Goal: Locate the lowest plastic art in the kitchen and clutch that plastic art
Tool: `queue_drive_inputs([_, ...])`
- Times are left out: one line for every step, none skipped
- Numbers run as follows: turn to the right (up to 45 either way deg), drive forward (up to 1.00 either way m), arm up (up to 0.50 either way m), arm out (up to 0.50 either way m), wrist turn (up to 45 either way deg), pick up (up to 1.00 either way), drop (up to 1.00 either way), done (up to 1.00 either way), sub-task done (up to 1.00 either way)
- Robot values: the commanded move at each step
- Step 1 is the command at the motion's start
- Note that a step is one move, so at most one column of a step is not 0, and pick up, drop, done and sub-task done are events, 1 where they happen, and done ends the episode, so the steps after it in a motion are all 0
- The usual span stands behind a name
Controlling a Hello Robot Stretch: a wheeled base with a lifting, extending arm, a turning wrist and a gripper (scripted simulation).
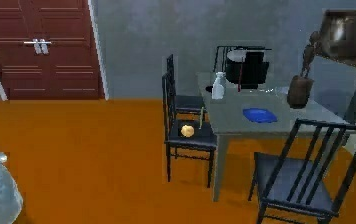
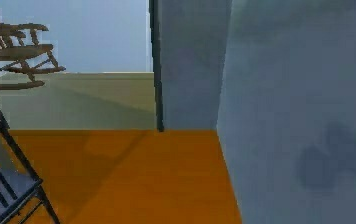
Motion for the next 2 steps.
queue_drive_inputs([-45.0,0.00,0.00,0.00,0.0,0.00,0.00,0.00,0.00])
queue_drive_inputs([-36.0,0.00,0.00,0.00,0.0,0.00,0.00,0.00,0.00])
